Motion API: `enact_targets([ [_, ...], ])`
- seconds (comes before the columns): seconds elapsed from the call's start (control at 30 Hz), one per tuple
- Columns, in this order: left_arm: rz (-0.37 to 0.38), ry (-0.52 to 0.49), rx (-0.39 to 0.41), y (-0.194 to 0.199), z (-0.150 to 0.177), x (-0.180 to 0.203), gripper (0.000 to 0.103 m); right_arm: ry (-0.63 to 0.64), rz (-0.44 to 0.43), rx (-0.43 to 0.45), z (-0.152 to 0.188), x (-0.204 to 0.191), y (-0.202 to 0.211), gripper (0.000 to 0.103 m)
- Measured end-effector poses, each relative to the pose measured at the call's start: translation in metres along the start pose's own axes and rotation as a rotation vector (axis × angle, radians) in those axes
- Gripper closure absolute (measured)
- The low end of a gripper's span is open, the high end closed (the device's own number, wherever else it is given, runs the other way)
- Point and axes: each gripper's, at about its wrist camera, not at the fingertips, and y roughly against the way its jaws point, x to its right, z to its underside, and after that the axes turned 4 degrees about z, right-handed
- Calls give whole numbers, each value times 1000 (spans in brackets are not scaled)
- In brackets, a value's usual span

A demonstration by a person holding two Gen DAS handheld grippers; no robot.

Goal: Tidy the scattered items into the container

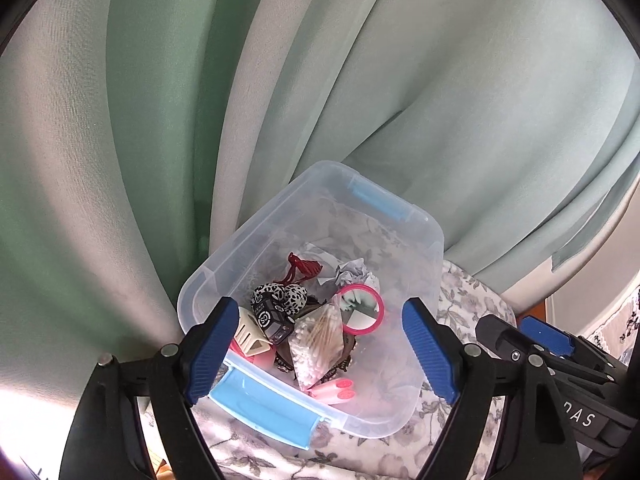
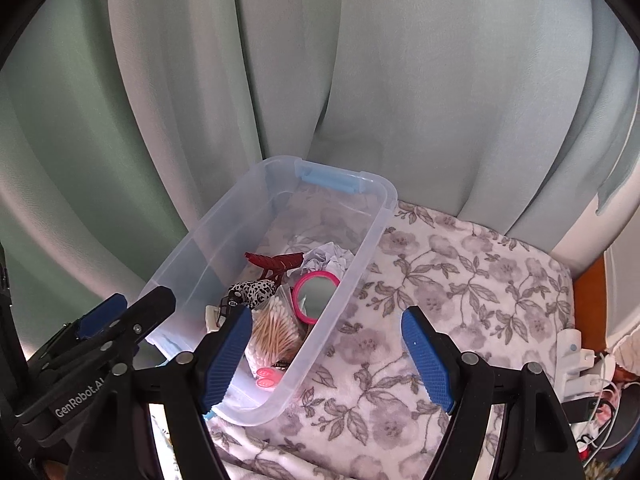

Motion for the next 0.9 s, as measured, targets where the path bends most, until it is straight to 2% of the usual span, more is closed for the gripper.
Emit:
enact_targets([
  [0.4, -3, -68, 7, 21, 13, 22, 18, -47, -18, 24, 27, 16, 24, 20],
  [0.5, -5, -71, 2, 24, 16, 24, 18, -56, -25, 35, 33, 19, 31, 12],
  [0.63, 3, -91, 2, 29, 20, 28, 18, -61, -30, 47, 42, 23, 39, 11],
  [0.73, -20, -131, 8, 32, 25, 35, 18, -75, -14, 55, 47, 26, 45, 10],
  [0.83, -31, -166, 7, 33, 30, 42, 18, -92, 6, 61, 52, 29, 49, 0],
  [0.9, -28, -183, 6, 34, 33, 45, 18, -97, 18, 65, 56, 29, 53, 0],
])
